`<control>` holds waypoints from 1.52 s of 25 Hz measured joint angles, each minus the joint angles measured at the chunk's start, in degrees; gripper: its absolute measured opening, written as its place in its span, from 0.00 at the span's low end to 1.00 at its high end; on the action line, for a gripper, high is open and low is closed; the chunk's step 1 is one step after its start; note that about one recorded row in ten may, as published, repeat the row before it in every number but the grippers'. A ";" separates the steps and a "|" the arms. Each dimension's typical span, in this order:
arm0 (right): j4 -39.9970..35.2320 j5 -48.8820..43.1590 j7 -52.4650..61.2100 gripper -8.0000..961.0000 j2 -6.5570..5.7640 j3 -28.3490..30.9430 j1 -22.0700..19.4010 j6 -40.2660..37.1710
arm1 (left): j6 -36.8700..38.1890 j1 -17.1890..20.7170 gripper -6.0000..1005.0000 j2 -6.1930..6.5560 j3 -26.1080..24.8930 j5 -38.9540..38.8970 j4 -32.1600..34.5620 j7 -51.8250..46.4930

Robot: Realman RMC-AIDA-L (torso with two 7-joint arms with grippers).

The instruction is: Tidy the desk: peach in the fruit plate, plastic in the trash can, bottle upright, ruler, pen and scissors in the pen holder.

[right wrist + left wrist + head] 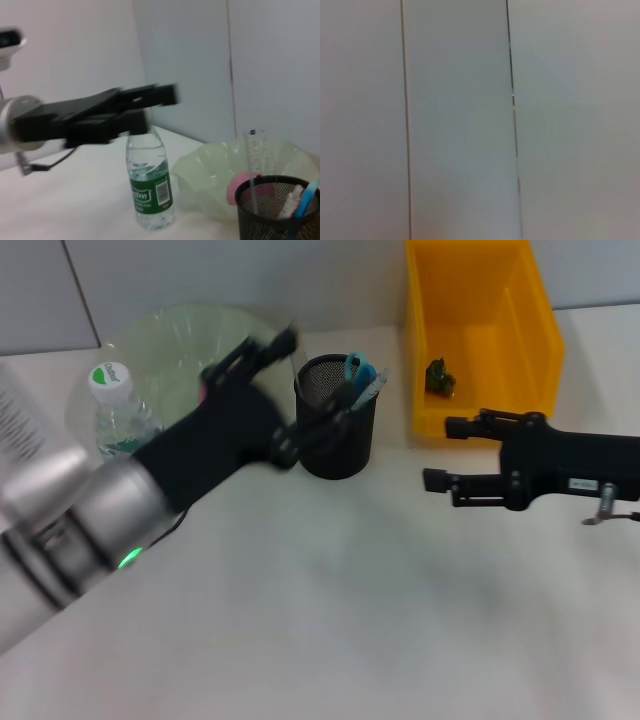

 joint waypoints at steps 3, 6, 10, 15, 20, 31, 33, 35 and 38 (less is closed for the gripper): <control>-0.49 0.42 0.04 0.87 -0.33 1.95 -0.98 -2.60 | 3.26 5.11 0.79 1.31 -1.80 5.22 2.40 -4.44; -0.47 0.47 -1.15 0.87 -0.70 5.43 -1.48 -7.78 | 8.43 9.30 0.79 2.13 -4.64 9.52 1.66 -6.29; 1.56 0.50 -5.78 0.87 -1.08 11.98 -1.84 -13.61 | 13.12 10.96 0.79 2.38 -7.43 14.46 -1.36 -7.40; 3.44 -0.30 -8.40 0.87 -1.47 12.77 -2.76 -16.49 | 19.53 7.44 0.79 1.84 -10.86 21.60 -12.32 -8.87; 5.72 -6.22 -7.65 0.87 -0.95 11.83 -1.82 -16.31 | 26.12 3.36 0.79 1.61 -13.40 22.26 -20.69 -8.85; 8.89 -10.68 -8.20 0.87 0.73 9.86 1.19 -12.62 | 27.95 2.76 0.79 2.52 -15.65 26.87 -22.09 -10.94; 8.90 -10.71 -8.20 0.87 0.85 9.31 1.37 -11.99 | 27.88 2.79 0.79 2.52 -15.80 26.98 -22.18 -10.95; 8.90 -10.73 -8.21 0.87 0.90 8.98 1.54 -11.65 | 27.83 2.85 0.79 2.53 -15.87 27.02 -22.20 -10.96; 8.90 -10.76 -8.22 0.87 0.91 8.89 1.66 -11.61 | 27.78 3.04 0.79 2.55 -15.96 27.09 -22.31 -11.04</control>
